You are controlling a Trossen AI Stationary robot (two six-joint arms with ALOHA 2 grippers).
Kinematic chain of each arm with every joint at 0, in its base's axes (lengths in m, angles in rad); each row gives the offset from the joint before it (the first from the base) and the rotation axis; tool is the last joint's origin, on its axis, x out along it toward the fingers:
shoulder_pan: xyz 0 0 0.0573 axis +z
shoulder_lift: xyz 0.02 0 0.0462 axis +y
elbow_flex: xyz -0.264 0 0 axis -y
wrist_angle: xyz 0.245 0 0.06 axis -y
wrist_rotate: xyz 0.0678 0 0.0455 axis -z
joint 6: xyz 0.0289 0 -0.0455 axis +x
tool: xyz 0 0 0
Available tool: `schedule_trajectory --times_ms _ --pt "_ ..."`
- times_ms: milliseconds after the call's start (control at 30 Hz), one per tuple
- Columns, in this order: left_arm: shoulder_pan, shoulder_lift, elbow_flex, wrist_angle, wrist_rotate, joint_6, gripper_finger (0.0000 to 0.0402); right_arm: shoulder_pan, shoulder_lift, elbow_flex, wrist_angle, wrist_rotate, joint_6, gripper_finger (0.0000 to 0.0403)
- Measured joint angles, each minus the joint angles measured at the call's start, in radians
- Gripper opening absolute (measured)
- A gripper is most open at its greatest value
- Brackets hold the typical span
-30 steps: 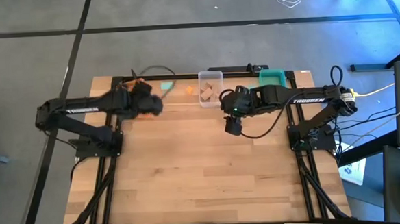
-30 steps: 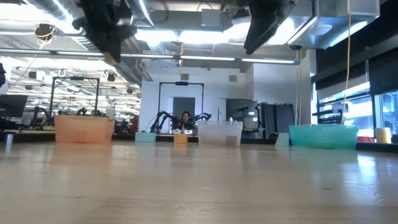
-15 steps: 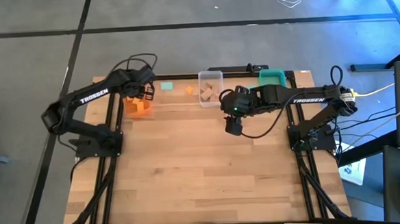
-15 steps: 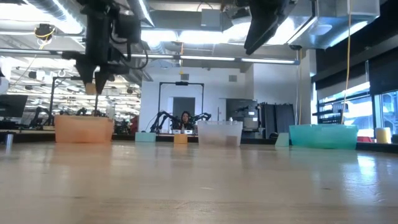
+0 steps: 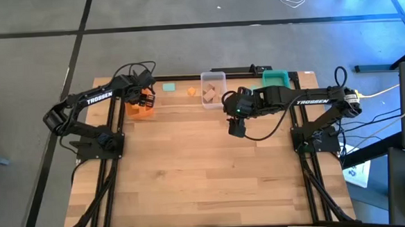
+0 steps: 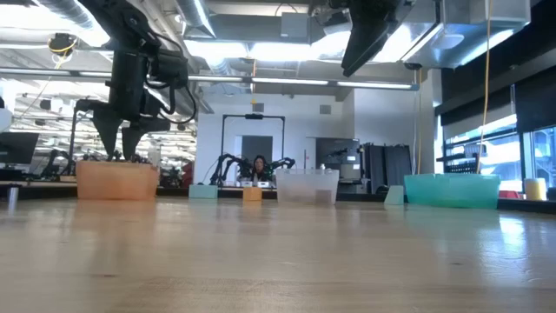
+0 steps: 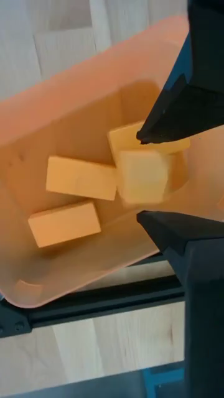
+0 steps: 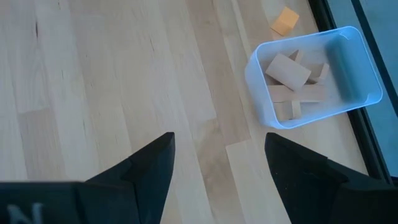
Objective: Sort & place blocks by color
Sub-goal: Put the orange block into the orange bin, then put the green block into the green bin
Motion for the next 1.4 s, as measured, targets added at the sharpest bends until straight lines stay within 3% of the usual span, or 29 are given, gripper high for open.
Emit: schedule_trajectory --times_ms 233,467,800,967,1100,1400 --pt "-0.009 0.0 0.001 0.004 -0.014 0.0 0.0183 0.0 0.0 0.0 0.0 0.0 0.004 0.0249" --pt "-0.091 -0.001 0.1 0.061 0.044 0.084 0.0184 0.0 0.0 0.0 0.0 -0.001 0.006 0.0249" --pt "-0.169 0.018 0.152 0.449 0.108 0.584 0.0185 0.0 0.0 0.0 -0.001 -0.001 0.068 0.0249" --pt "-0.136 0.077 0.152 0.472 0.225 0.897 0.0185 0.0 0.0 0.0 -0.001 -0.005 0.085 0.0249" --pt "-0.11 0.152 0.151 0.471 0.28 1.058 0.0186 -0.008 0.001 -0.013 -0.003 -0.042 0.063 0.0249" --pt "-0.034 0.321 0.151 0.529 0.287 1.231 0.0186 -0.039 0.002 -0.025 0.0 -0.043 0.029 0.0249"
